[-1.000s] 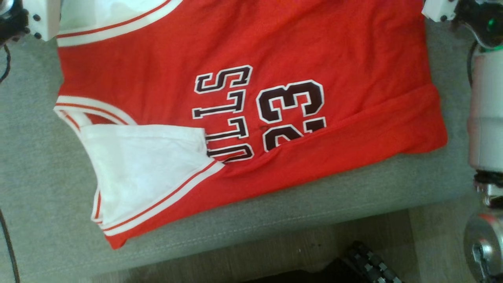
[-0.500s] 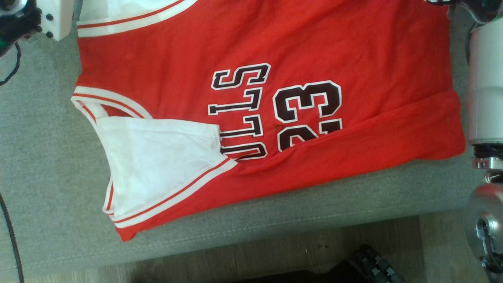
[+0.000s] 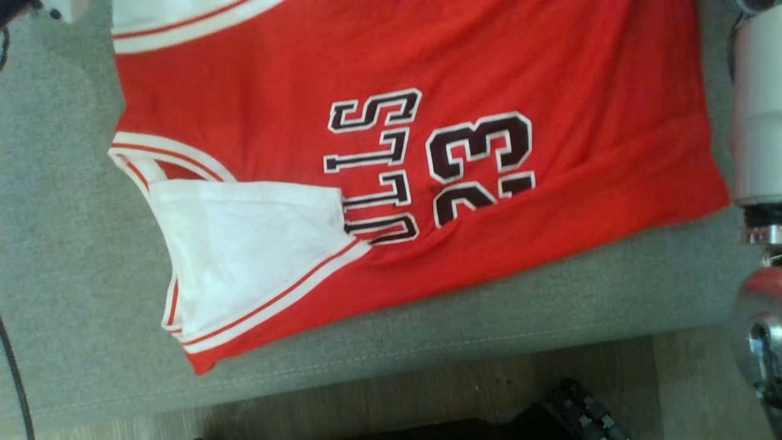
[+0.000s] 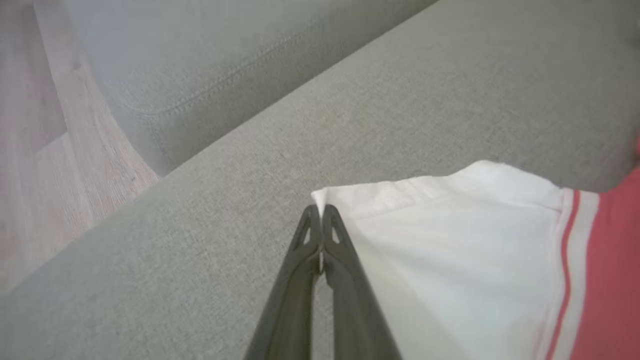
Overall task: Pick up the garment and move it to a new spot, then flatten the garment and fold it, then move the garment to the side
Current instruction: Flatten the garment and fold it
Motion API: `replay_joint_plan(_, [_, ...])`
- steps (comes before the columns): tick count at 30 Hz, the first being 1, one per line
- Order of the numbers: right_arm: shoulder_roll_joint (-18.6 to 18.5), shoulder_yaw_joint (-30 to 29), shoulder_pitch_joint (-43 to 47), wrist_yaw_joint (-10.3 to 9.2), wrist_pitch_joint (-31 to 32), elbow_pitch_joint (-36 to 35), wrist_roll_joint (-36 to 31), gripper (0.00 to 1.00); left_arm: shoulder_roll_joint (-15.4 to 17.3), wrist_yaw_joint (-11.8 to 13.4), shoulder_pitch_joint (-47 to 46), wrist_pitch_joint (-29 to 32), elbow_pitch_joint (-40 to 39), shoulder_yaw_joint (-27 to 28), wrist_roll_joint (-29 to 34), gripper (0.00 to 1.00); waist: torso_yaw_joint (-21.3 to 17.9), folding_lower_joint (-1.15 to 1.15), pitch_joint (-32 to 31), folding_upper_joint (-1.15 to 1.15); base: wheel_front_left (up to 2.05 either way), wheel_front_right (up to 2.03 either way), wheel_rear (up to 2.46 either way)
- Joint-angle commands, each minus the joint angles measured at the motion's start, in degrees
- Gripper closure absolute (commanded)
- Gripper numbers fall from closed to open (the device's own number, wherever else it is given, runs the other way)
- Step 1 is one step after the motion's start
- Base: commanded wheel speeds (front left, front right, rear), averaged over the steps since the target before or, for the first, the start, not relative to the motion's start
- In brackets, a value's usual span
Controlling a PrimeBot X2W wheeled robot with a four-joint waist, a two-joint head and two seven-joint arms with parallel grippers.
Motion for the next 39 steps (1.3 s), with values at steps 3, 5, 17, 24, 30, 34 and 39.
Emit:
replay_joint_plan(3, [-0.67, 0.48, -3.35, 0.26, -4.25, -2.31, 1.83, 1.00, 2.33, 0.08, -5.02, -5.07, 0.93, 2.69, 1.28, 1.00, 0.56, 0.00, -0.12, 0.00, 0.00, 0.00, 0.00])
replay_joint_plan(5, [-1.22, 0.32, -3.75, 0.26, -5.65, -1.98, 2.98, 1.00, 1.94, 0.08, -5.65, -8.08, 1.54, 2.74, 1.69, 1.00, 1.02, 0.00, -0.39, 0.00, 0.00, 0.00, 0.00])
replay_joint_plan(17, [-6.93, 3.00, 1.83, 0.26, -7.43, -6.67, 11.92, 1.00, 3.44, 0.08, -2.48, -17.20, -1.54, 2.83, -5.11, 1.00, 4.34, 0.00, -3.55, 0.00, 0.00, 0.00, 0.00])
replay_joint_plan(24, [-13.51, 3.78, 11.79, 0.26, -6.10, -15.00, 20.61, 1.00, 8.51, 0.08, 3.76, -20.24, -11.01, 1.30, -10.68, 1.00, 7.15, 0.00, -5.86, 0.00, 0.00, 0.00, 0.00])
replay_joint_plan(30, [-16.40, 2.81, 19.36, 0.26, -5.34, -20.69, 23.97, 1.00, 12.65, 0.28, 10.36, -22.65, -19.99, 0.81, -14.08, 1.00, 8.37, 0.00, -7.48, 0.00, 0.00, 0.00, 0.00])
replay_joint_plan(34, [-18.34, 1.55, 24.60, 0.26, -4.13, -24.37, 24.88, 1.00, 14.97, 1.88, 15.31, -23.84, -26.80, 0.47, -15.93, 1.00, 9.26, 0.00, -8.30, 0.00, 0.00, 0.00, 0.00])
replay_joint_plan(39, [-19.64, -0.90, 31.64, 0.26, -2.75, -29.15, 25.55, 1.00, 17.27, 4.79, 21.17, -24.53, -33.97, -0.63, -16.88, 1.00, 10.09, 0.00, -9.00, 0.00, 0.00, 0.00, 0.00])
